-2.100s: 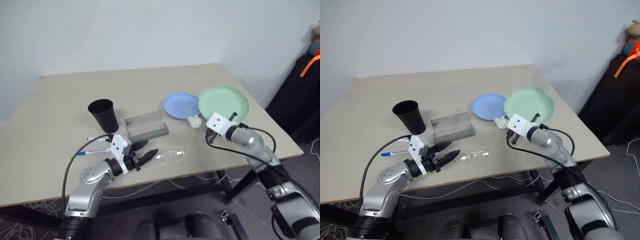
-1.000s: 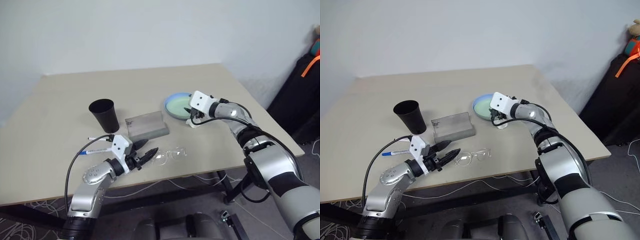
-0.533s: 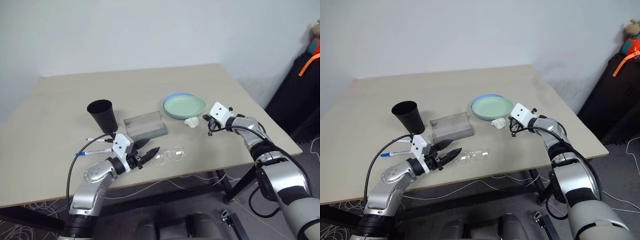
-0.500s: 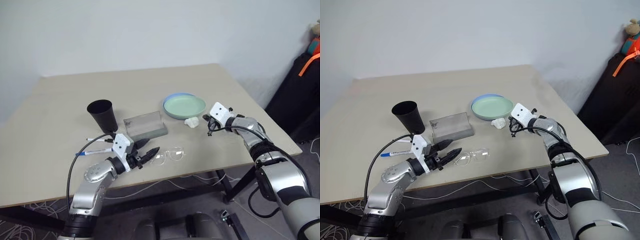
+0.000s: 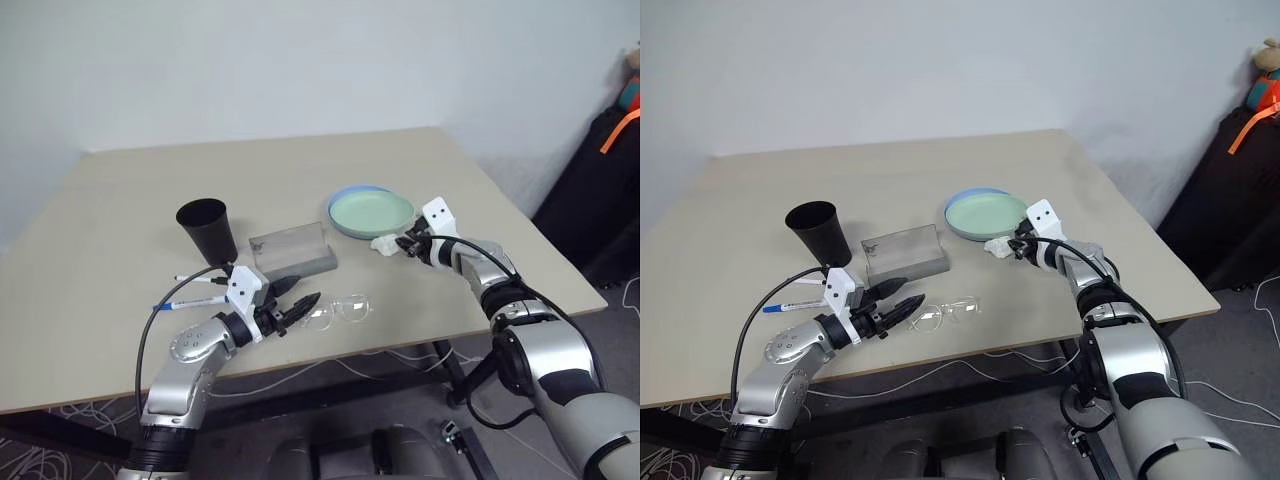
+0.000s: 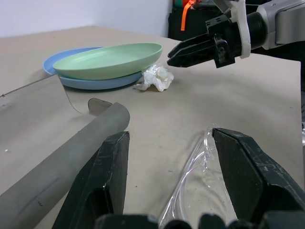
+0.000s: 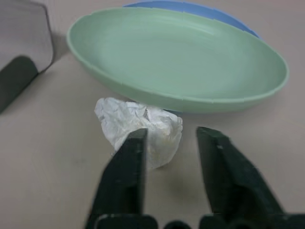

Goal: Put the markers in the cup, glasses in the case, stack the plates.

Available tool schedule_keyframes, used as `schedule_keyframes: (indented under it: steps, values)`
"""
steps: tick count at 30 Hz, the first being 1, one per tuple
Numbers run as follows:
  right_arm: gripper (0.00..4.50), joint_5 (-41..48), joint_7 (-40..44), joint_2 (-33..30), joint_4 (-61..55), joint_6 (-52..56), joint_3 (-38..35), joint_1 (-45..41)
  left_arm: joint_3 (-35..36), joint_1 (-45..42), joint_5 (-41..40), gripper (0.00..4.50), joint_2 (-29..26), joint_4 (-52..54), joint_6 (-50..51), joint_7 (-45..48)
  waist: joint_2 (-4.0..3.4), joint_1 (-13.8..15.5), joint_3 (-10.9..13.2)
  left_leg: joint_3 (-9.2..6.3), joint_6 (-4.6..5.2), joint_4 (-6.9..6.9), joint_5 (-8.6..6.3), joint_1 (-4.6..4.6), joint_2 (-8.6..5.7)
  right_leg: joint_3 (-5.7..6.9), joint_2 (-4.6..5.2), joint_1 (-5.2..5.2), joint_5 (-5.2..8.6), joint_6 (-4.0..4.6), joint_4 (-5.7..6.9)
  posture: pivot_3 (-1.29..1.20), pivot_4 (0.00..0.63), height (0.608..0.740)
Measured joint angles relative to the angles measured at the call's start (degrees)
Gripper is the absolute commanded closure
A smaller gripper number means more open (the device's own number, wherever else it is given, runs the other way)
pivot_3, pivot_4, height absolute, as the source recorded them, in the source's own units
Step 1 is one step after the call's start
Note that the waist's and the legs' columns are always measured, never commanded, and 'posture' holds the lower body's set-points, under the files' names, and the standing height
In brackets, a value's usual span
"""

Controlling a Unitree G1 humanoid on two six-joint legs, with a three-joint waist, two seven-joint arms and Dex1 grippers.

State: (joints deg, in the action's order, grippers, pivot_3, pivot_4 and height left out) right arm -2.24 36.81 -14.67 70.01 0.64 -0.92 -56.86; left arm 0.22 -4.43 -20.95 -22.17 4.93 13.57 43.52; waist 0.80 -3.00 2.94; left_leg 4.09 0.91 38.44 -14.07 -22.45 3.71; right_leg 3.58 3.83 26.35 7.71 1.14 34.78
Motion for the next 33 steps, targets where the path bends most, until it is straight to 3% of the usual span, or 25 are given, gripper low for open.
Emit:
schedule_keyframes:
  steps: [4,19,33]
  values:
    - [0.46,0.04,-1.85,0.28,0.68,0.58,-0.6,-1.02,0.0,0.22,0.0,1.6,0.0,0.0,-0.02,-0.04,-0.01,-0.03,0.0,0.0,0.0,0.0,0.0,0.01,0.0,0.0,0.0,0.01,0.01,0.01,0.01,0.0,0.0,0.74]
    - [0.46,0.17,-6.47,4.28,3.62,-1.03,-1.96,-4.37,0.0,0.52,0.06,1.6,0.01,0.0,-0.05,-0.03,-0.01,0.01,0.0,-0.01,0.0,0.0,0.0,-0.03,0.0,-0.01,0.0,0.02,-0.01,-0.02,-0.01,0.0,0.0,0.74]
    - [0.46,1.63,-4.0,1.59,1.3,-0.07,-3.07,-2.34,0.0,1.53,0.1,1.6,-0.02,0.01,-0.05,-0.5,0.0,-0.02,0.0,-0.01,0.0,0.0,0.0,-0.02,-0.01,-0.02,0.0,0.02,-0.01,-0.01,0.0,0.0,0.0,0.74]
